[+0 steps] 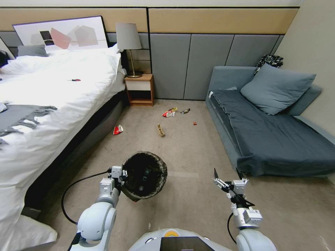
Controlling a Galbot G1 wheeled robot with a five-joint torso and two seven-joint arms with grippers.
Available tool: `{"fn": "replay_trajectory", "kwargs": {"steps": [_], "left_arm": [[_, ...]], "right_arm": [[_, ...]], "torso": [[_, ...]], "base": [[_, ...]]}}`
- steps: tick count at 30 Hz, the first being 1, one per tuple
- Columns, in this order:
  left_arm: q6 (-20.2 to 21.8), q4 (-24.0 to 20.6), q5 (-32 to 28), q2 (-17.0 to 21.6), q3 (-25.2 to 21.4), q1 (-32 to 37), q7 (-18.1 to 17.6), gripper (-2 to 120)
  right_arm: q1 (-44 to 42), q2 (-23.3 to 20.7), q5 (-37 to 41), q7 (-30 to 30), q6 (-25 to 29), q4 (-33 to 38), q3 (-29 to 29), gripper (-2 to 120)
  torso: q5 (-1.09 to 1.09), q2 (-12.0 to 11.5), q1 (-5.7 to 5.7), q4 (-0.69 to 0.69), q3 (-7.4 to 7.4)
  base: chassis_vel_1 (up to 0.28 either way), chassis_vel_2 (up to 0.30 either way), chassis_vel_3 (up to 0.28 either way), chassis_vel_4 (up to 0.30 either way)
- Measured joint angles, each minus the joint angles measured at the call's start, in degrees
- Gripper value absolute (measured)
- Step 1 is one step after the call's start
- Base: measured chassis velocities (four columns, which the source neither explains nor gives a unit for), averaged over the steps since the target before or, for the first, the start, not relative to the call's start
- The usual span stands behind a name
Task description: Pick up the trash bin, then pick up the garbage from the floor and place it into the trash bin.
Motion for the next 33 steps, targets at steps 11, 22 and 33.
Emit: {"fn": "replay_trajectory", "kwargs": {"steps": [11,22,33], "left_arm": [[0.5,-0.3,-0.3,0.7,-1.8,0.4,1.9,5],[0.2,-0.3,-0.6,1.1,-4.6,1.5,3.4,5],[-0.1,0.0,-0.9,0.8,-6.0,1.7,3.9,5]], "right_arm": [[0.4,0.3,-0.1,-0.1,0.1,-0.5,-0.1,100],[1.1,0.6,-0.2,-0.2,-0.4,-0.7,-0.3,100],[1.2,0.5,-0.2,-0.2,-0.5,-1.1,-0.4,100]], "torso": [[-0.03,0.0,0.01,0.01,0.0],[-0.02,0.0,0.0,-0.01,0.0],[-0.03,0.0,0.0,-0.01,-0.01]], "base": [[-0.253,0.253,0.255,-0.244],[-0.256,0.254,0.255,-0.262],[-0.271,0.277,0.272,-0.272]]}}
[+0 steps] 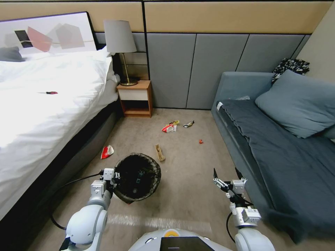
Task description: Pick up the trash bin, then pick up the garbage from the floor and place it into the trash bin.
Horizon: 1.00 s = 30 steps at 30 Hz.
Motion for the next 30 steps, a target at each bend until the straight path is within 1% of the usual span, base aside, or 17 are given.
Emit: {"fn": "replay_trajectory", "kwargs": {"steps": [4,6,11,12,13,15,16,19,20,25,30], "left_arm": [[-0.1,0.1,-0.1,-0.2,-0.4,0.1,0.0,5],[-0.1,0.1,-0.1,-0.2,-0.4,0.2,0.0,5],[-0.1,0.1,-0.1,-0.3,-0.3,0.0,0.0,5],[-0.1,0.1,-0.1,-0.3,0.0,-0.1,0.0,5],[-0.1,0.1,-0.1,-0.3,0.1,-0.2,0.0,5],[-0.1,0.1,-0.1,-0.3,0.3,-0.3,0.0,5],[-0.1,0.1,-0.1,-0.3,0.4,-0.4,0.0,5],[-0.1,0.2,-0.2,-0.2,0.7,-0.5,-0.1,5],[-0.1,0.2,-0.3,-0.2,0.7,-0.5,-0.1,5],[0.0,0.1,-0.7,-0.2,0.3,-0.4,-0.1,5],[0.1,-0.6,-1.3,0.0,-0.3,-0.3,-0.1,5]], "right_arm": [[0.0,-0.2,0.0,0.0,0.0,-0.1,0.0,100],[0.0,-0.3,0.1,0.0,0.0,-0.2,0.0,100],[0.2,-0.4,0.1,0.0,0.0,-0.3,0.0,100],[0.2,-0.4,0.1,0.0,0.0,-0.3,-0.1,100],[0.3,-0.4,0.1,0.1,0.0,-0.4,-0.2,100],[0.3,-0.4,0.1,0.1,0.0,-0.5,-0.2,100],[0.4,-0.4,0.1,0.1,0.0,-0.5,-0.2,100],[0.5,-0.4,0.1,0.1,-0.1,-0.6,-0.5,100],[0.5,-0.4,0.1,0.1,-0.2,-0.6,-0.6,100],[1.0,-0.4,0.1,0.0,-1.0,-0.8,-1.0,100],[3.5,-1.6,0.3,0.0,-3.3,-2.1,-2.5,100]], "torso": [[0.0,0.0,0.0,0.02,-0.01],[0.02,0.0,0.0,0.0,0.0],[0.03,0.0,0.0,0.02,0.0],[-0.02,0.0,0.0,0.0,0.01],[0.03,0.0,0.0,0.01,0.0],[0.05,0.0,0.0,0.02,0.01],[0.02,0.0,0.02,0.02,0.02],[0.04,0.0,0.02,0.01,0.02],[0.01,0.0,0.01,0.01,0.01],[0.01,0.0,-0.01,0.01,0.0],[0.02,0.0,-0.01,0.02,0.0]], "base": [[-0.268,0.275,0.268,-0.271],[-0.258,0.278,0.272,-0.266],[-0.267,0.271,0.274,-0.267],[-0.187,0.23,0.233,-0.177],[-0.187,0.171,0.174,-0.177],[-0.171,0.171,0.174,-0.148],[-0.154,0.171,0.088,-0.12],[-0.034,0.037,0.002,-0.017],[-0.003,-0.011,-0.054,0.022],[0.069,-0.056,-0.067,0.037],[0.0,0.0,0.0,0.0]]}}
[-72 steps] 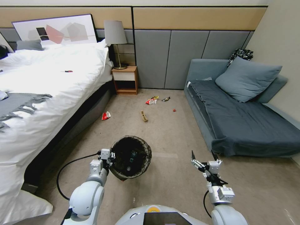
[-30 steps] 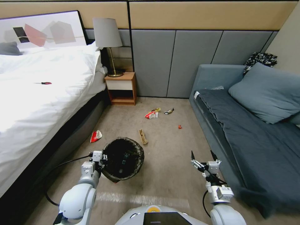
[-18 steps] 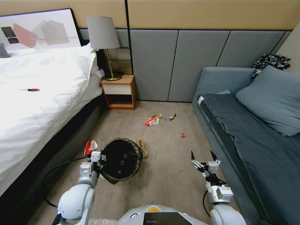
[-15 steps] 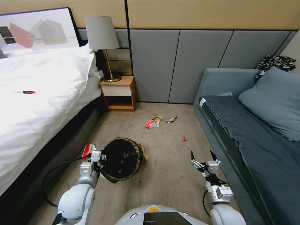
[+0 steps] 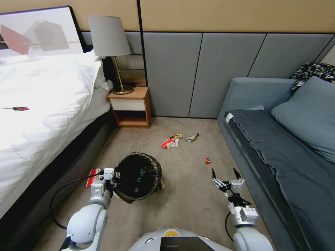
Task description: Pick up the trash bin, then pick up the garbage from the floor and place it into the trash bin.
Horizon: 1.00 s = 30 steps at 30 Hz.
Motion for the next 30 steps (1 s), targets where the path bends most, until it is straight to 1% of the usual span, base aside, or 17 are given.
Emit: {"fn": "replay_trajectory", "kwargs": {"steps": [3,7,8,9,10,12,13,16,18,22,24,25,27,30], "left_arm": [[0.0,-0.3,-0.1,0.0,-0.1,0.1,0.0,5],[0.0,-0.4,-0.1,0.0,-0.1,0.1,0.0,5],[0.1,-0.7,-0.2,-0.1,-0.2,0.1,0.0,5],[0.1,-0.9,-0.2,-0.1,-0.2,0.2,0.0,5],[0.1,-0.9,-0.2,-0.1,-0.2,0.2,0.0,5],[0.1,-1.3,-0.3,-0.2,-0.4,0.3,0.0,5],[0.1,-1.3,-0.3,-0.2,-0.4,0.3,0.0,5],[0.2,-1.7,-0.4,0.0,-0.8,0.3,0.0,5],[0.3,-1.7,-0.4,0.1,-0.8,0.3,0.1,5],[0.7,-1.7,-0.5,0.6,-0.6,-0.5,0.6,5],[0.8,-1.7,-0.6,1.1,-0.6,-0.7,0.8,5],[0.8,-1.7,-0.6,1.1,-0.6,-0.7,0.8,5],[0.9,-1.2,-0.9,1.8,-0.4,-1.4,0.9,5],[1.0,-1.0,-1.2,2.3,-0.2,-1.8,0.9,5]], "right_arm": [[1.3,-0.7,0.4,0.0,-1.3,-0.5,-0.9,100],[1.8,-0.9,0.5,0.0,-1.6,-0.6,-1.2,100],[3.5,-1.8,0.7,0.1,-2.6,-1.2,-2.3,100],[4.6,-2.3,0.9,0.2,-3.4,-1.8,-3.1,100],[4.6,-2.3,0.9,0.2,-3.4,-1.8,-3.1,100],[6.7,-3.5,1.7,0.3,-5.5,-2.6,-4.9,100],[6.7,-3.5,1.7,0.3,-5.5,-2.6,-4.9,100],[9.6,-4.8,3.6,0.0,-8.4,-3.9,-6.7,100],[10.1,-5.0,3.8,-0.2,-8.8,-4.3,-6.9,100],[12.9,-6.1,5.2,-1.4,-10.5,-6.2,-7.4,100],[15.6,-7.3,6.5,-2.5,-11.8,-8.6,-8.4,100],[15.6,-7.3,6.5,-2.5,-11.8,-8.6,-8.4,100],[17.4,-8.2,7.4,-3.6,-12.6,-10.9,-9.1,100],[18.4,-8.7,7.9,-4.1,-13.0,-12.6,-9.7,100]], "torso": [[0.0,0.0,0.0,-0.01,0.0],[0.0,0.0,0.0,-0.01,0.0],[0.0,0.0,0.0,0.0,0.0],[-0.01,0.0,0.0,-0.02,0.0],[-0.01,0.0,0.0,-0.02,0.0],[0.0,0.0,0.01,0.0,0.0],[0.0,0.0,0.01,0.0,0.0],[0.0,0.0,0.0,0.0,0.0],[0.0,0.0,0.01,0.0,0.0],[0.0,0.0,0.01,-0.02,0.0],[0.0,0.0,0.01,0.0,0.0],[0.0,0.0,0.01,0.0,0.0],[-0.01,0.0,0.01,0.01,0.0],[0.0,0.0,0.01,-0.02,0.0]], "base": [[0.0,0.0,0.0,0.0],[0.0,0.0,0.0,0.0],[0.0,0.0,0.0,0.0],[0.0,0.0,0.0,0.0],[0.0,0.0,0.0,0.0],[0.0,0.0,0.0,0.0],[0.0,0.0,0.0,0.0],[0.0,0.0,0.0,0.0],[0.0,0.0,0.0,0.0],[0.0,0.0,0.0,0.0],[0.0,0.0,0.0,0.0],[0.0,0.0,0.0,0.0],[0.0,0.0,0.0,0.0],[0.0,0.0,0.0,0.0]]}}
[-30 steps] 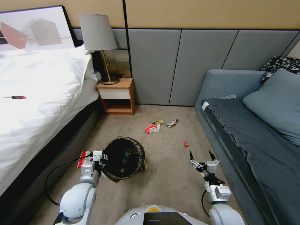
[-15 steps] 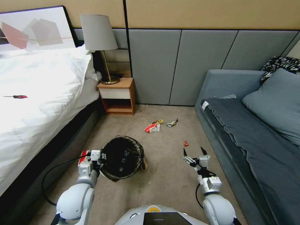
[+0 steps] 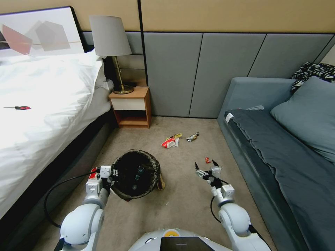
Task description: Pick up the trash bin, then pick up the garbage from the floor and place it into the trash bin.
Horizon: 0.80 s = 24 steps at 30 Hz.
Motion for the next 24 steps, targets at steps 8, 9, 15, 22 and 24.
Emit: {"fn": "replay_trajectory", "kwargs": {"steps": [8,9,15,22,24], "left_arm": [[0.0,-0.3,-0.9,0.3,-0.4,0.1,0.1,5],[0.0,-0.4,-1.1,0.4,-0.4,0.1,0.1,5],[0.1,-0.8,-1.2,0.4,-0.2,-0.1,0.1,5],[0.2,-1.3,-1.1,0.2,-0.8,0.0,0.0,5],[0.3,-1.4,-1.1,0.2,-1.3,0.1,0.0,5]], "right_arm": [[5.7,-1.3,-0.1,-2.6,-0.7,-7.8,-4.1,100],[6.7,-1.3,-0.2,-2.8,-0.8,-9.3,-5.1,100],[11.7,-1.1,-0.6,-3.9,-0.8,-15.4,-9.5,100],[17.0,-1.9,-0.8,-7.1,0.0,-21.0,-14.6,100],[18.2,-2.2,-0.8,-7.9,0.3,-22.4,-16.0,100]], "torso": [[0.0,0.0,0.0,0.02,0.0],[0.0,0.0,0.0,0.02,0.0],[0.0,0.0,0.0,0.01,0.0],[-0.01,0.0,0.0,0.01,0.0],[-0.01,0.0,0.0,0.01,0.0]], "base": [[0.0,0.0,0.0,0.0],[0.0,0.0,0.0,0.0],[0.0,0.0,0.0,0.0],[0.0,0.0,0.0,0.0],[0.0,0.0,0.0,0.0]]}}
